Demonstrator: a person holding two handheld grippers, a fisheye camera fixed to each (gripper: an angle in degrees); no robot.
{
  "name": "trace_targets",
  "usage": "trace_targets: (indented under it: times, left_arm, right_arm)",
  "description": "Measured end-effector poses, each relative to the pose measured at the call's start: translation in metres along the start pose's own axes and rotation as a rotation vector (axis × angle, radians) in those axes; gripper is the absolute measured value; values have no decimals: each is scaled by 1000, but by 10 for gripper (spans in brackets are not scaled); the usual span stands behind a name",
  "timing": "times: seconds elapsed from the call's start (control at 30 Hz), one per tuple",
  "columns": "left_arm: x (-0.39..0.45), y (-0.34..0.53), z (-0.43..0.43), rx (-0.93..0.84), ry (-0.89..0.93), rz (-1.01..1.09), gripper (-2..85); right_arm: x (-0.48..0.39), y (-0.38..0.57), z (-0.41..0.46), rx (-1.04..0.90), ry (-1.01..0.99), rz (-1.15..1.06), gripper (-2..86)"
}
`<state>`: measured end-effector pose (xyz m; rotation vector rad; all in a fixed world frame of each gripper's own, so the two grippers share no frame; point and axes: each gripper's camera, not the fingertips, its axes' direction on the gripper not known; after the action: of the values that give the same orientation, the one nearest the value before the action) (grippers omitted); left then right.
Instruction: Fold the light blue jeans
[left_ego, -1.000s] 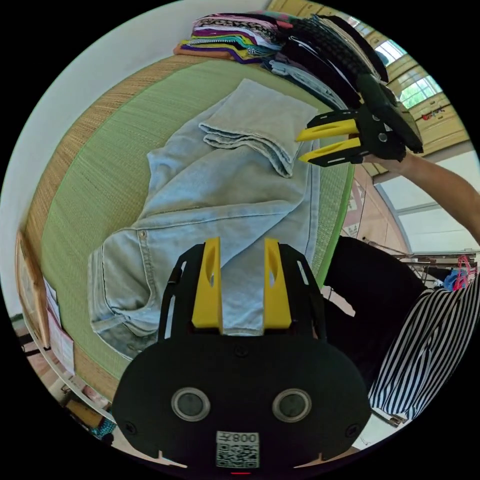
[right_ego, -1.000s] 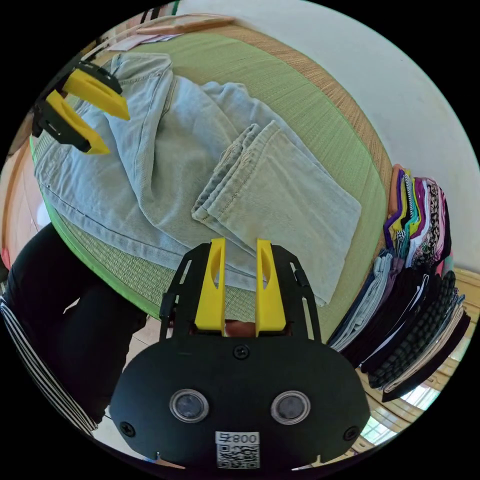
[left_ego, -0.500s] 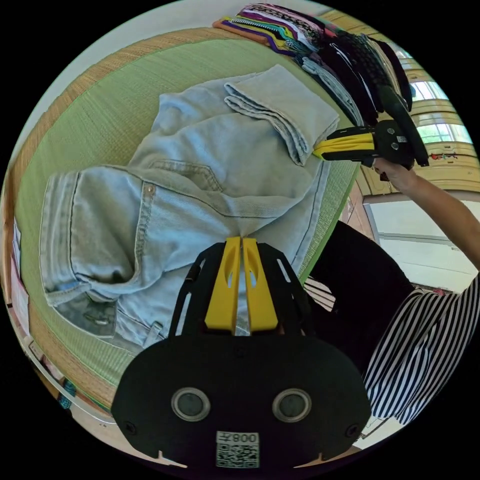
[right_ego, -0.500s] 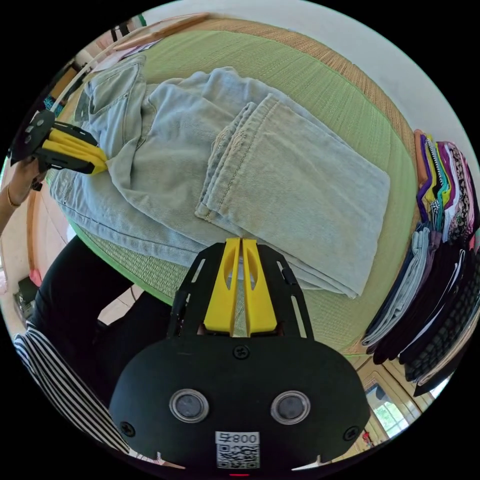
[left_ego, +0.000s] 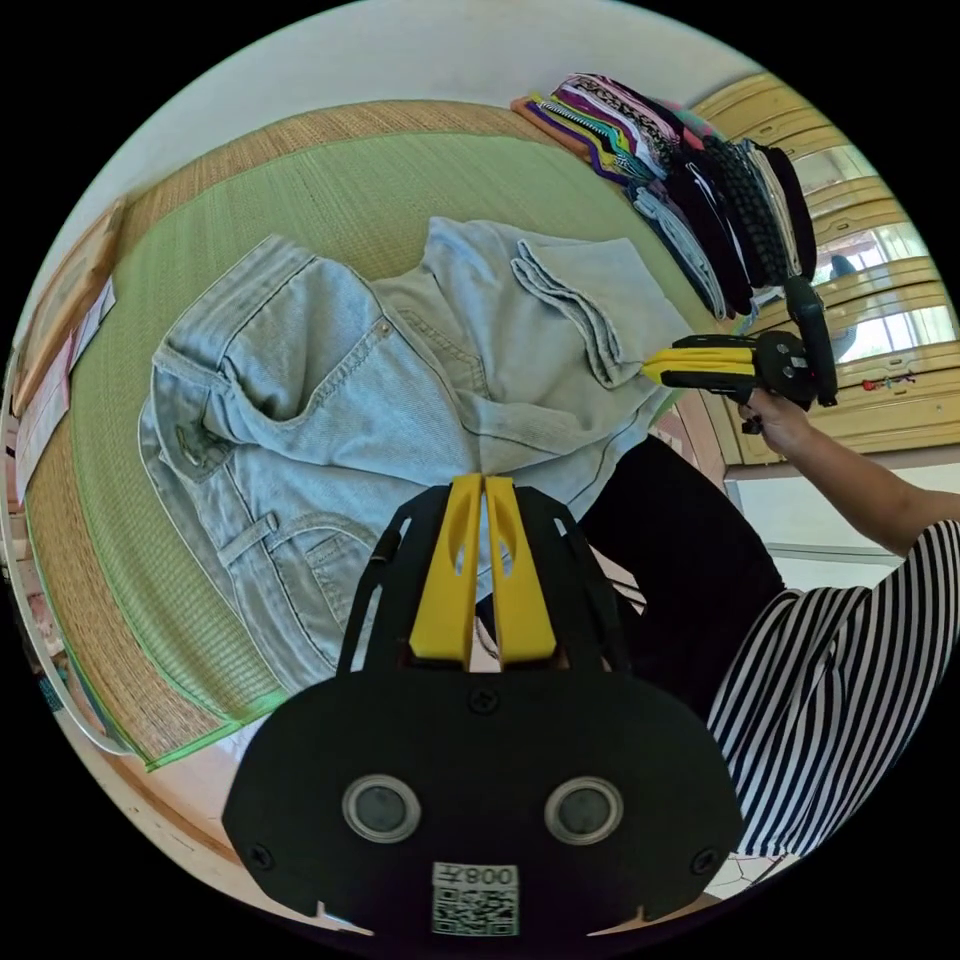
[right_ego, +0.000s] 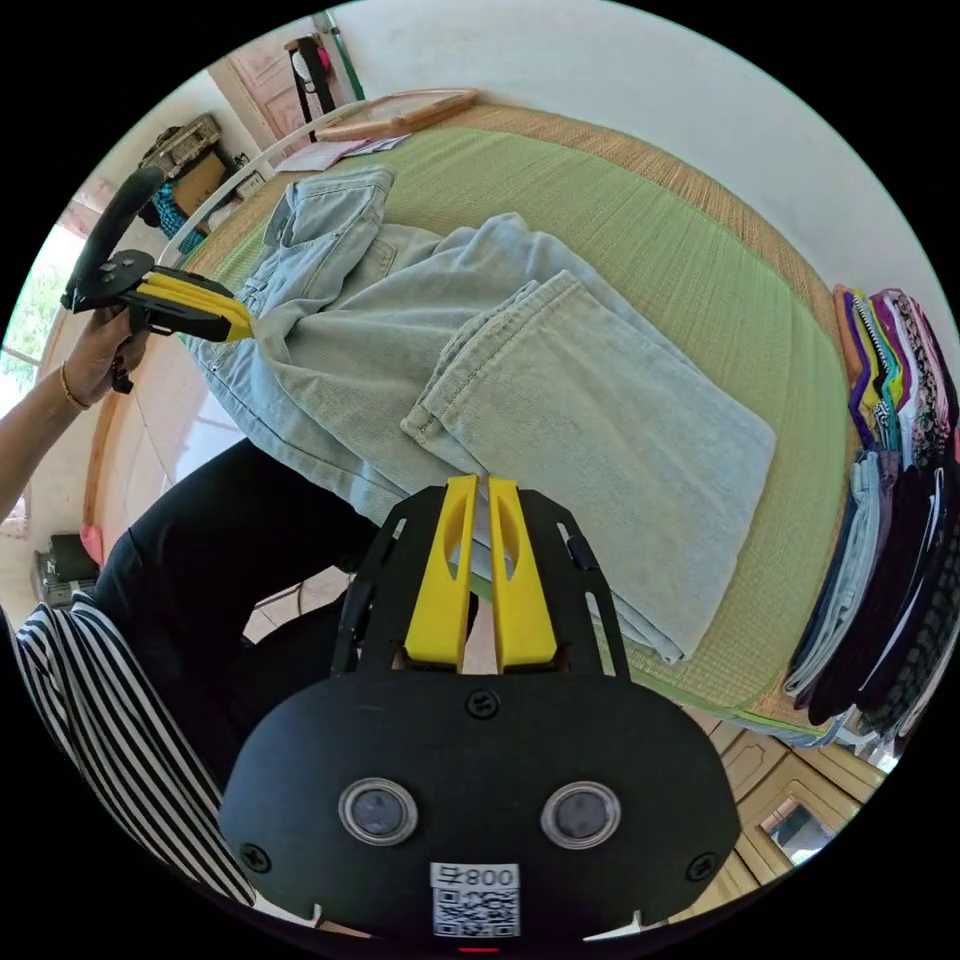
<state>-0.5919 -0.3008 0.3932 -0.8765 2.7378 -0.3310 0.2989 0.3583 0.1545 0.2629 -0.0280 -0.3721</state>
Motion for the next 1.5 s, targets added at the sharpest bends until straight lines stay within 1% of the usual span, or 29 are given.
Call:
trace_targets:
  times: [0.1, 0.2, 0.27, 0.3, 0.37, 0.4, 0.47, 0.5, 0.53, 0.57, 0.6, 0.67, 0.8, 0.93, 1.0, 1.1, 1.17, 1.2, 1.23, 1.27, 1.33, 1.4, 1.47, 1.5]
  left_arm:
    - [-5, 2, -16, 9, -28, -9, 21]
    - [-22, 12, -47, 117, 10, -78, 50]
    - [-51, 22, -68, 214, 79, -207, 88]
    - [-60, 24, -71, 232, 104, -244, 97]
    - [-97, 29, -79, 280, 197, -406, 119]
    - [-107, 30, -79, 291, 218, -447, 121]
    - [-136, 32, -78, 319, 306, -577, 120]
    - [-142, 32, -77, 318, 325, -598, 111]
    - [-151, 30, -77, 304, 339, -629, 93]
    - [-158, 28, -77, 272, 323, -657, 50]
    - [-160, 28, -79, 259, 319, -665, 29]
    - [-163, 28, -92, 281, 360, -614, 13]
    - [-165, 38, -124, 320, 357, -548, 5]
    - [-170, 52, -155, 340, 380, -507, 3]
    - [-171, 59, -165, 346, 389, -495, 3]
    - [-175, 72, -181, 374, 414, -493, 5]
    - [-180, 82, -188, 381, 448, -504, 10]
    - [-180, 84, -190, 382, 457, -508, 11]
    - [-182, 89, -193, 383, 473, -519, 17]
    - [-183, 94, -196, 383, 487, -527, 25]
    - [-183, 100, -202, 382, 509, -532, 43]
    - [-184, 104, -205, 367, 536, -537, 66]
    - [-185, 107, -209, 336, 571, -553, 97]
    - [-186, 108, -210, 329, 576, -559, 104]
  right_arm:
    - [-2, 7, -3, 13, 51, -15, 57]
    - [1, 15, -9, 43, 60, -11, 80]
    - [3, 18, -7, 39, 68, -32, 88]
    - [3, 17, -5, 32, 71, -39, 89]
    - [3, 14, 7, -15, 93, -74, 92]
    - [2, 13, 10, -26, 97, -82, 91]
    - [3, 10, 17, -53, 102, -92, 86]
    - [4, 10, 16, -58, 98, -87, 83]
    - [6, 10, 15, -64, 85, -80, 66]
    - [9, 12, 12, -57, 77, -73, 46]
    - [10, 14, 10, -52, 61, -75, 34]
    - [19, 19, 2, -43, 23, -37, 12]
    - [42, 31, -16, 6, -81, 54, 2]
    - [82, 48, -57, 129, -168, 184, -1]
    - [105, 61, -87, 196, -155, 238, 0]
    - [164, 99, -133, 272, -25, 431, 1]
    - [223, 145, -146, 278, 55, 671, 5]
    - [235, 158, -146, 272, 74, 734, 6]
    - [254, 184, -146, 273, 101, 846, 9]
    - [264, 207, -144, 283, 100, 934, 12]
    - [262, 228, -138, 312, 60, 996, 19]
    - [247, 232, -126, 344, -39, 953, 31]
    - [209, 203, -101, 295, -151, 783, 50]
    - [197, 192, -93, 263, -170, 725, 54]
